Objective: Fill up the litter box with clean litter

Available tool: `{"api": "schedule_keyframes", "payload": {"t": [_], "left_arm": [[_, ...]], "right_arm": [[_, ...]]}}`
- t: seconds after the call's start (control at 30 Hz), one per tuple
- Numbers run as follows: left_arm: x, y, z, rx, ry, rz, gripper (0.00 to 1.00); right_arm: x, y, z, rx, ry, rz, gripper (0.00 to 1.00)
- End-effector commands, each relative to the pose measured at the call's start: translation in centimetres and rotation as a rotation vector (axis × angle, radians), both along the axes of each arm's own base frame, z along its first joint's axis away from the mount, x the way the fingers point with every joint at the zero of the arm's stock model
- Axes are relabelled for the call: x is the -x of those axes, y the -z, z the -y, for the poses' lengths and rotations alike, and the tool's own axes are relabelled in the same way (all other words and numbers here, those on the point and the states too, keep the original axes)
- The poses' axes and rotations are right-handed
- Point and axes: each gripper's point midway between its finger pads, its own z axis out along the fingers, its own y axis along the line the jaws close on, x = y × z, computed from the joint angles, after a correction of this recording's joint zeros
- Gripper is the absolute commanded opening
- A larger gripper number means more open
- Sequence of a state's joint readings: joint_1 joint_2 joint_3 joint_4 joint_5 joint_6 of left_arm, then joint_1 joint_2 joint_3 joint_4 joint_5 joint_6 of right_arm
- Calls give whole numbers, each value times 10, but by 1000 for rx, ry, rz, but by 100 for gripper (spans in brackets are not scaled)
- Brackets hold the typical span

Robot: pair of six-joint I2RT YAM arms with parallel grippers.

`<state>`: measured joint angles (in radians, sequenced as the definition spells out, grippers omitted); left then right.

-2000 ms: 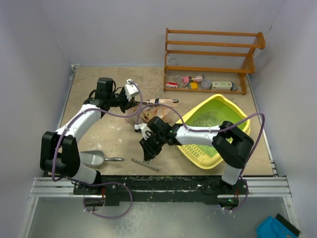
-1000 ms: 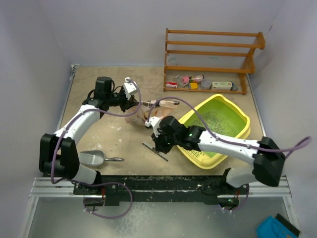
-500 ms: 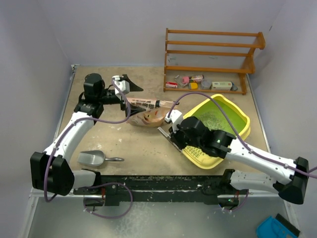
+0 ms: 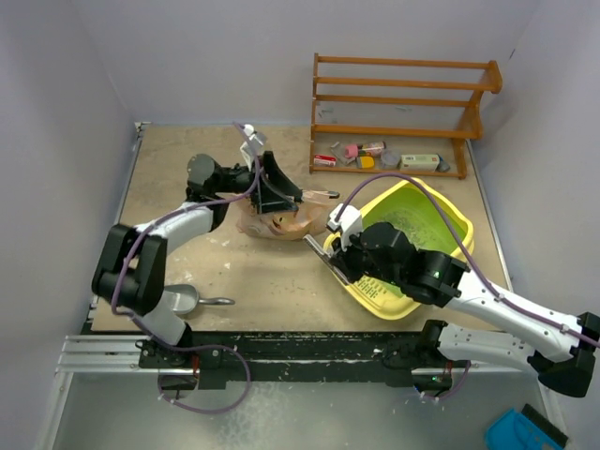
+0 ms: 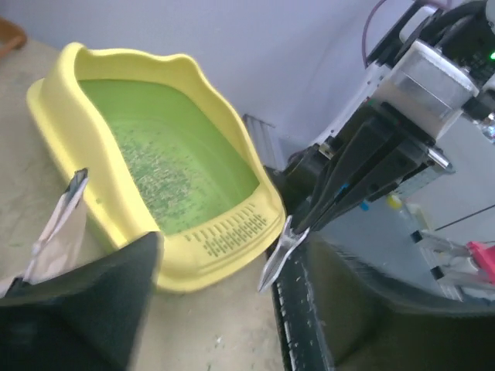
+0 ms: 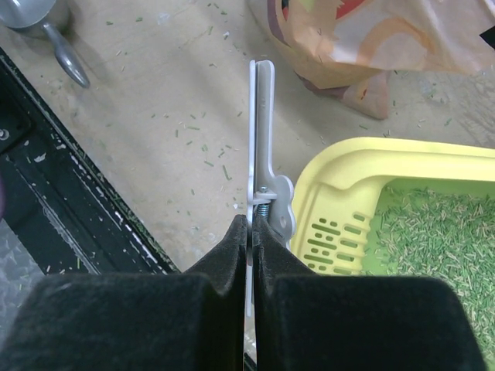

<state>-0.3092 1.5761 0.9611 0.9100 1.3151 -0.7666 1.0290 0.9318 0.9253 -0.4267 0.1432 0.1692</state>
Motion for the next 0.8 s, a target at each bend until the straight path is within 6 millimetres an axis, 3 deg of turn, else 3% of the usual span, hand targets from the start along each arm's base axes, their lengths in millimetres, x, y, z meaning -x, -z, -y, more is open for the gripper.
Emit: {"api": "schedule_keyframes", "payload": {"t": [0.0, 0.03, 0.07, 0.1, 0.2, 0.27, 0.4, 0.43, 0.53, 0.57, 0.6, 0.73, 0.77], "left_arm": [[21, -36, 4, 124, 118, -182, 39], [17, -28, 5, 121, 114, -237, 17], [16, -23, 5, 125, 104, -260, 3], [16, -17, 5, 124, 96, -257, 0], [18, -10, 4, 103, 78, -271, 0], [22, -17, 2, 83, 52, -210, 0], [1, -21, -5, -162, -338, 8, 0], [-1, -31, -11, -217, -435, 66, 0], [0, -37, -21, -293, -475, 106, 1], [6, -37, -19, -291, -439, 130, 5], [9, -33, -19, -293, -423, 136, 12], [15, -14, -26, -325, -435, 137, 22], [16, -9, -28, -333, -450, 143, 28]], "right_arm": [[-6, -21, 8, -15, 42, 49, 0], [-7, -22, 10, -13, 48, 55, 0], [-7, -22, 12, -11, 53, 57, 0], [-7, -22, 13, -9, 55, 61, 0], [-6, -23, 18, -9, 67, 62, 0], [-6, -23, 20, -7, 72, 66, 0], [-6, -26, 23, -1, 80, 65, 0], [-6, -29, 22, -8, 77, 66, 0], [-2, -34, 13, -29, 26, 63, 0], [1, -46, 8, -54, -1, 67, 0], [6, -50, 2, -62, -44, 52, 0], [29, -55, -10, -32, -183, -43, 0], [35, -60, -12, -38, -216, -61, 0]]}}
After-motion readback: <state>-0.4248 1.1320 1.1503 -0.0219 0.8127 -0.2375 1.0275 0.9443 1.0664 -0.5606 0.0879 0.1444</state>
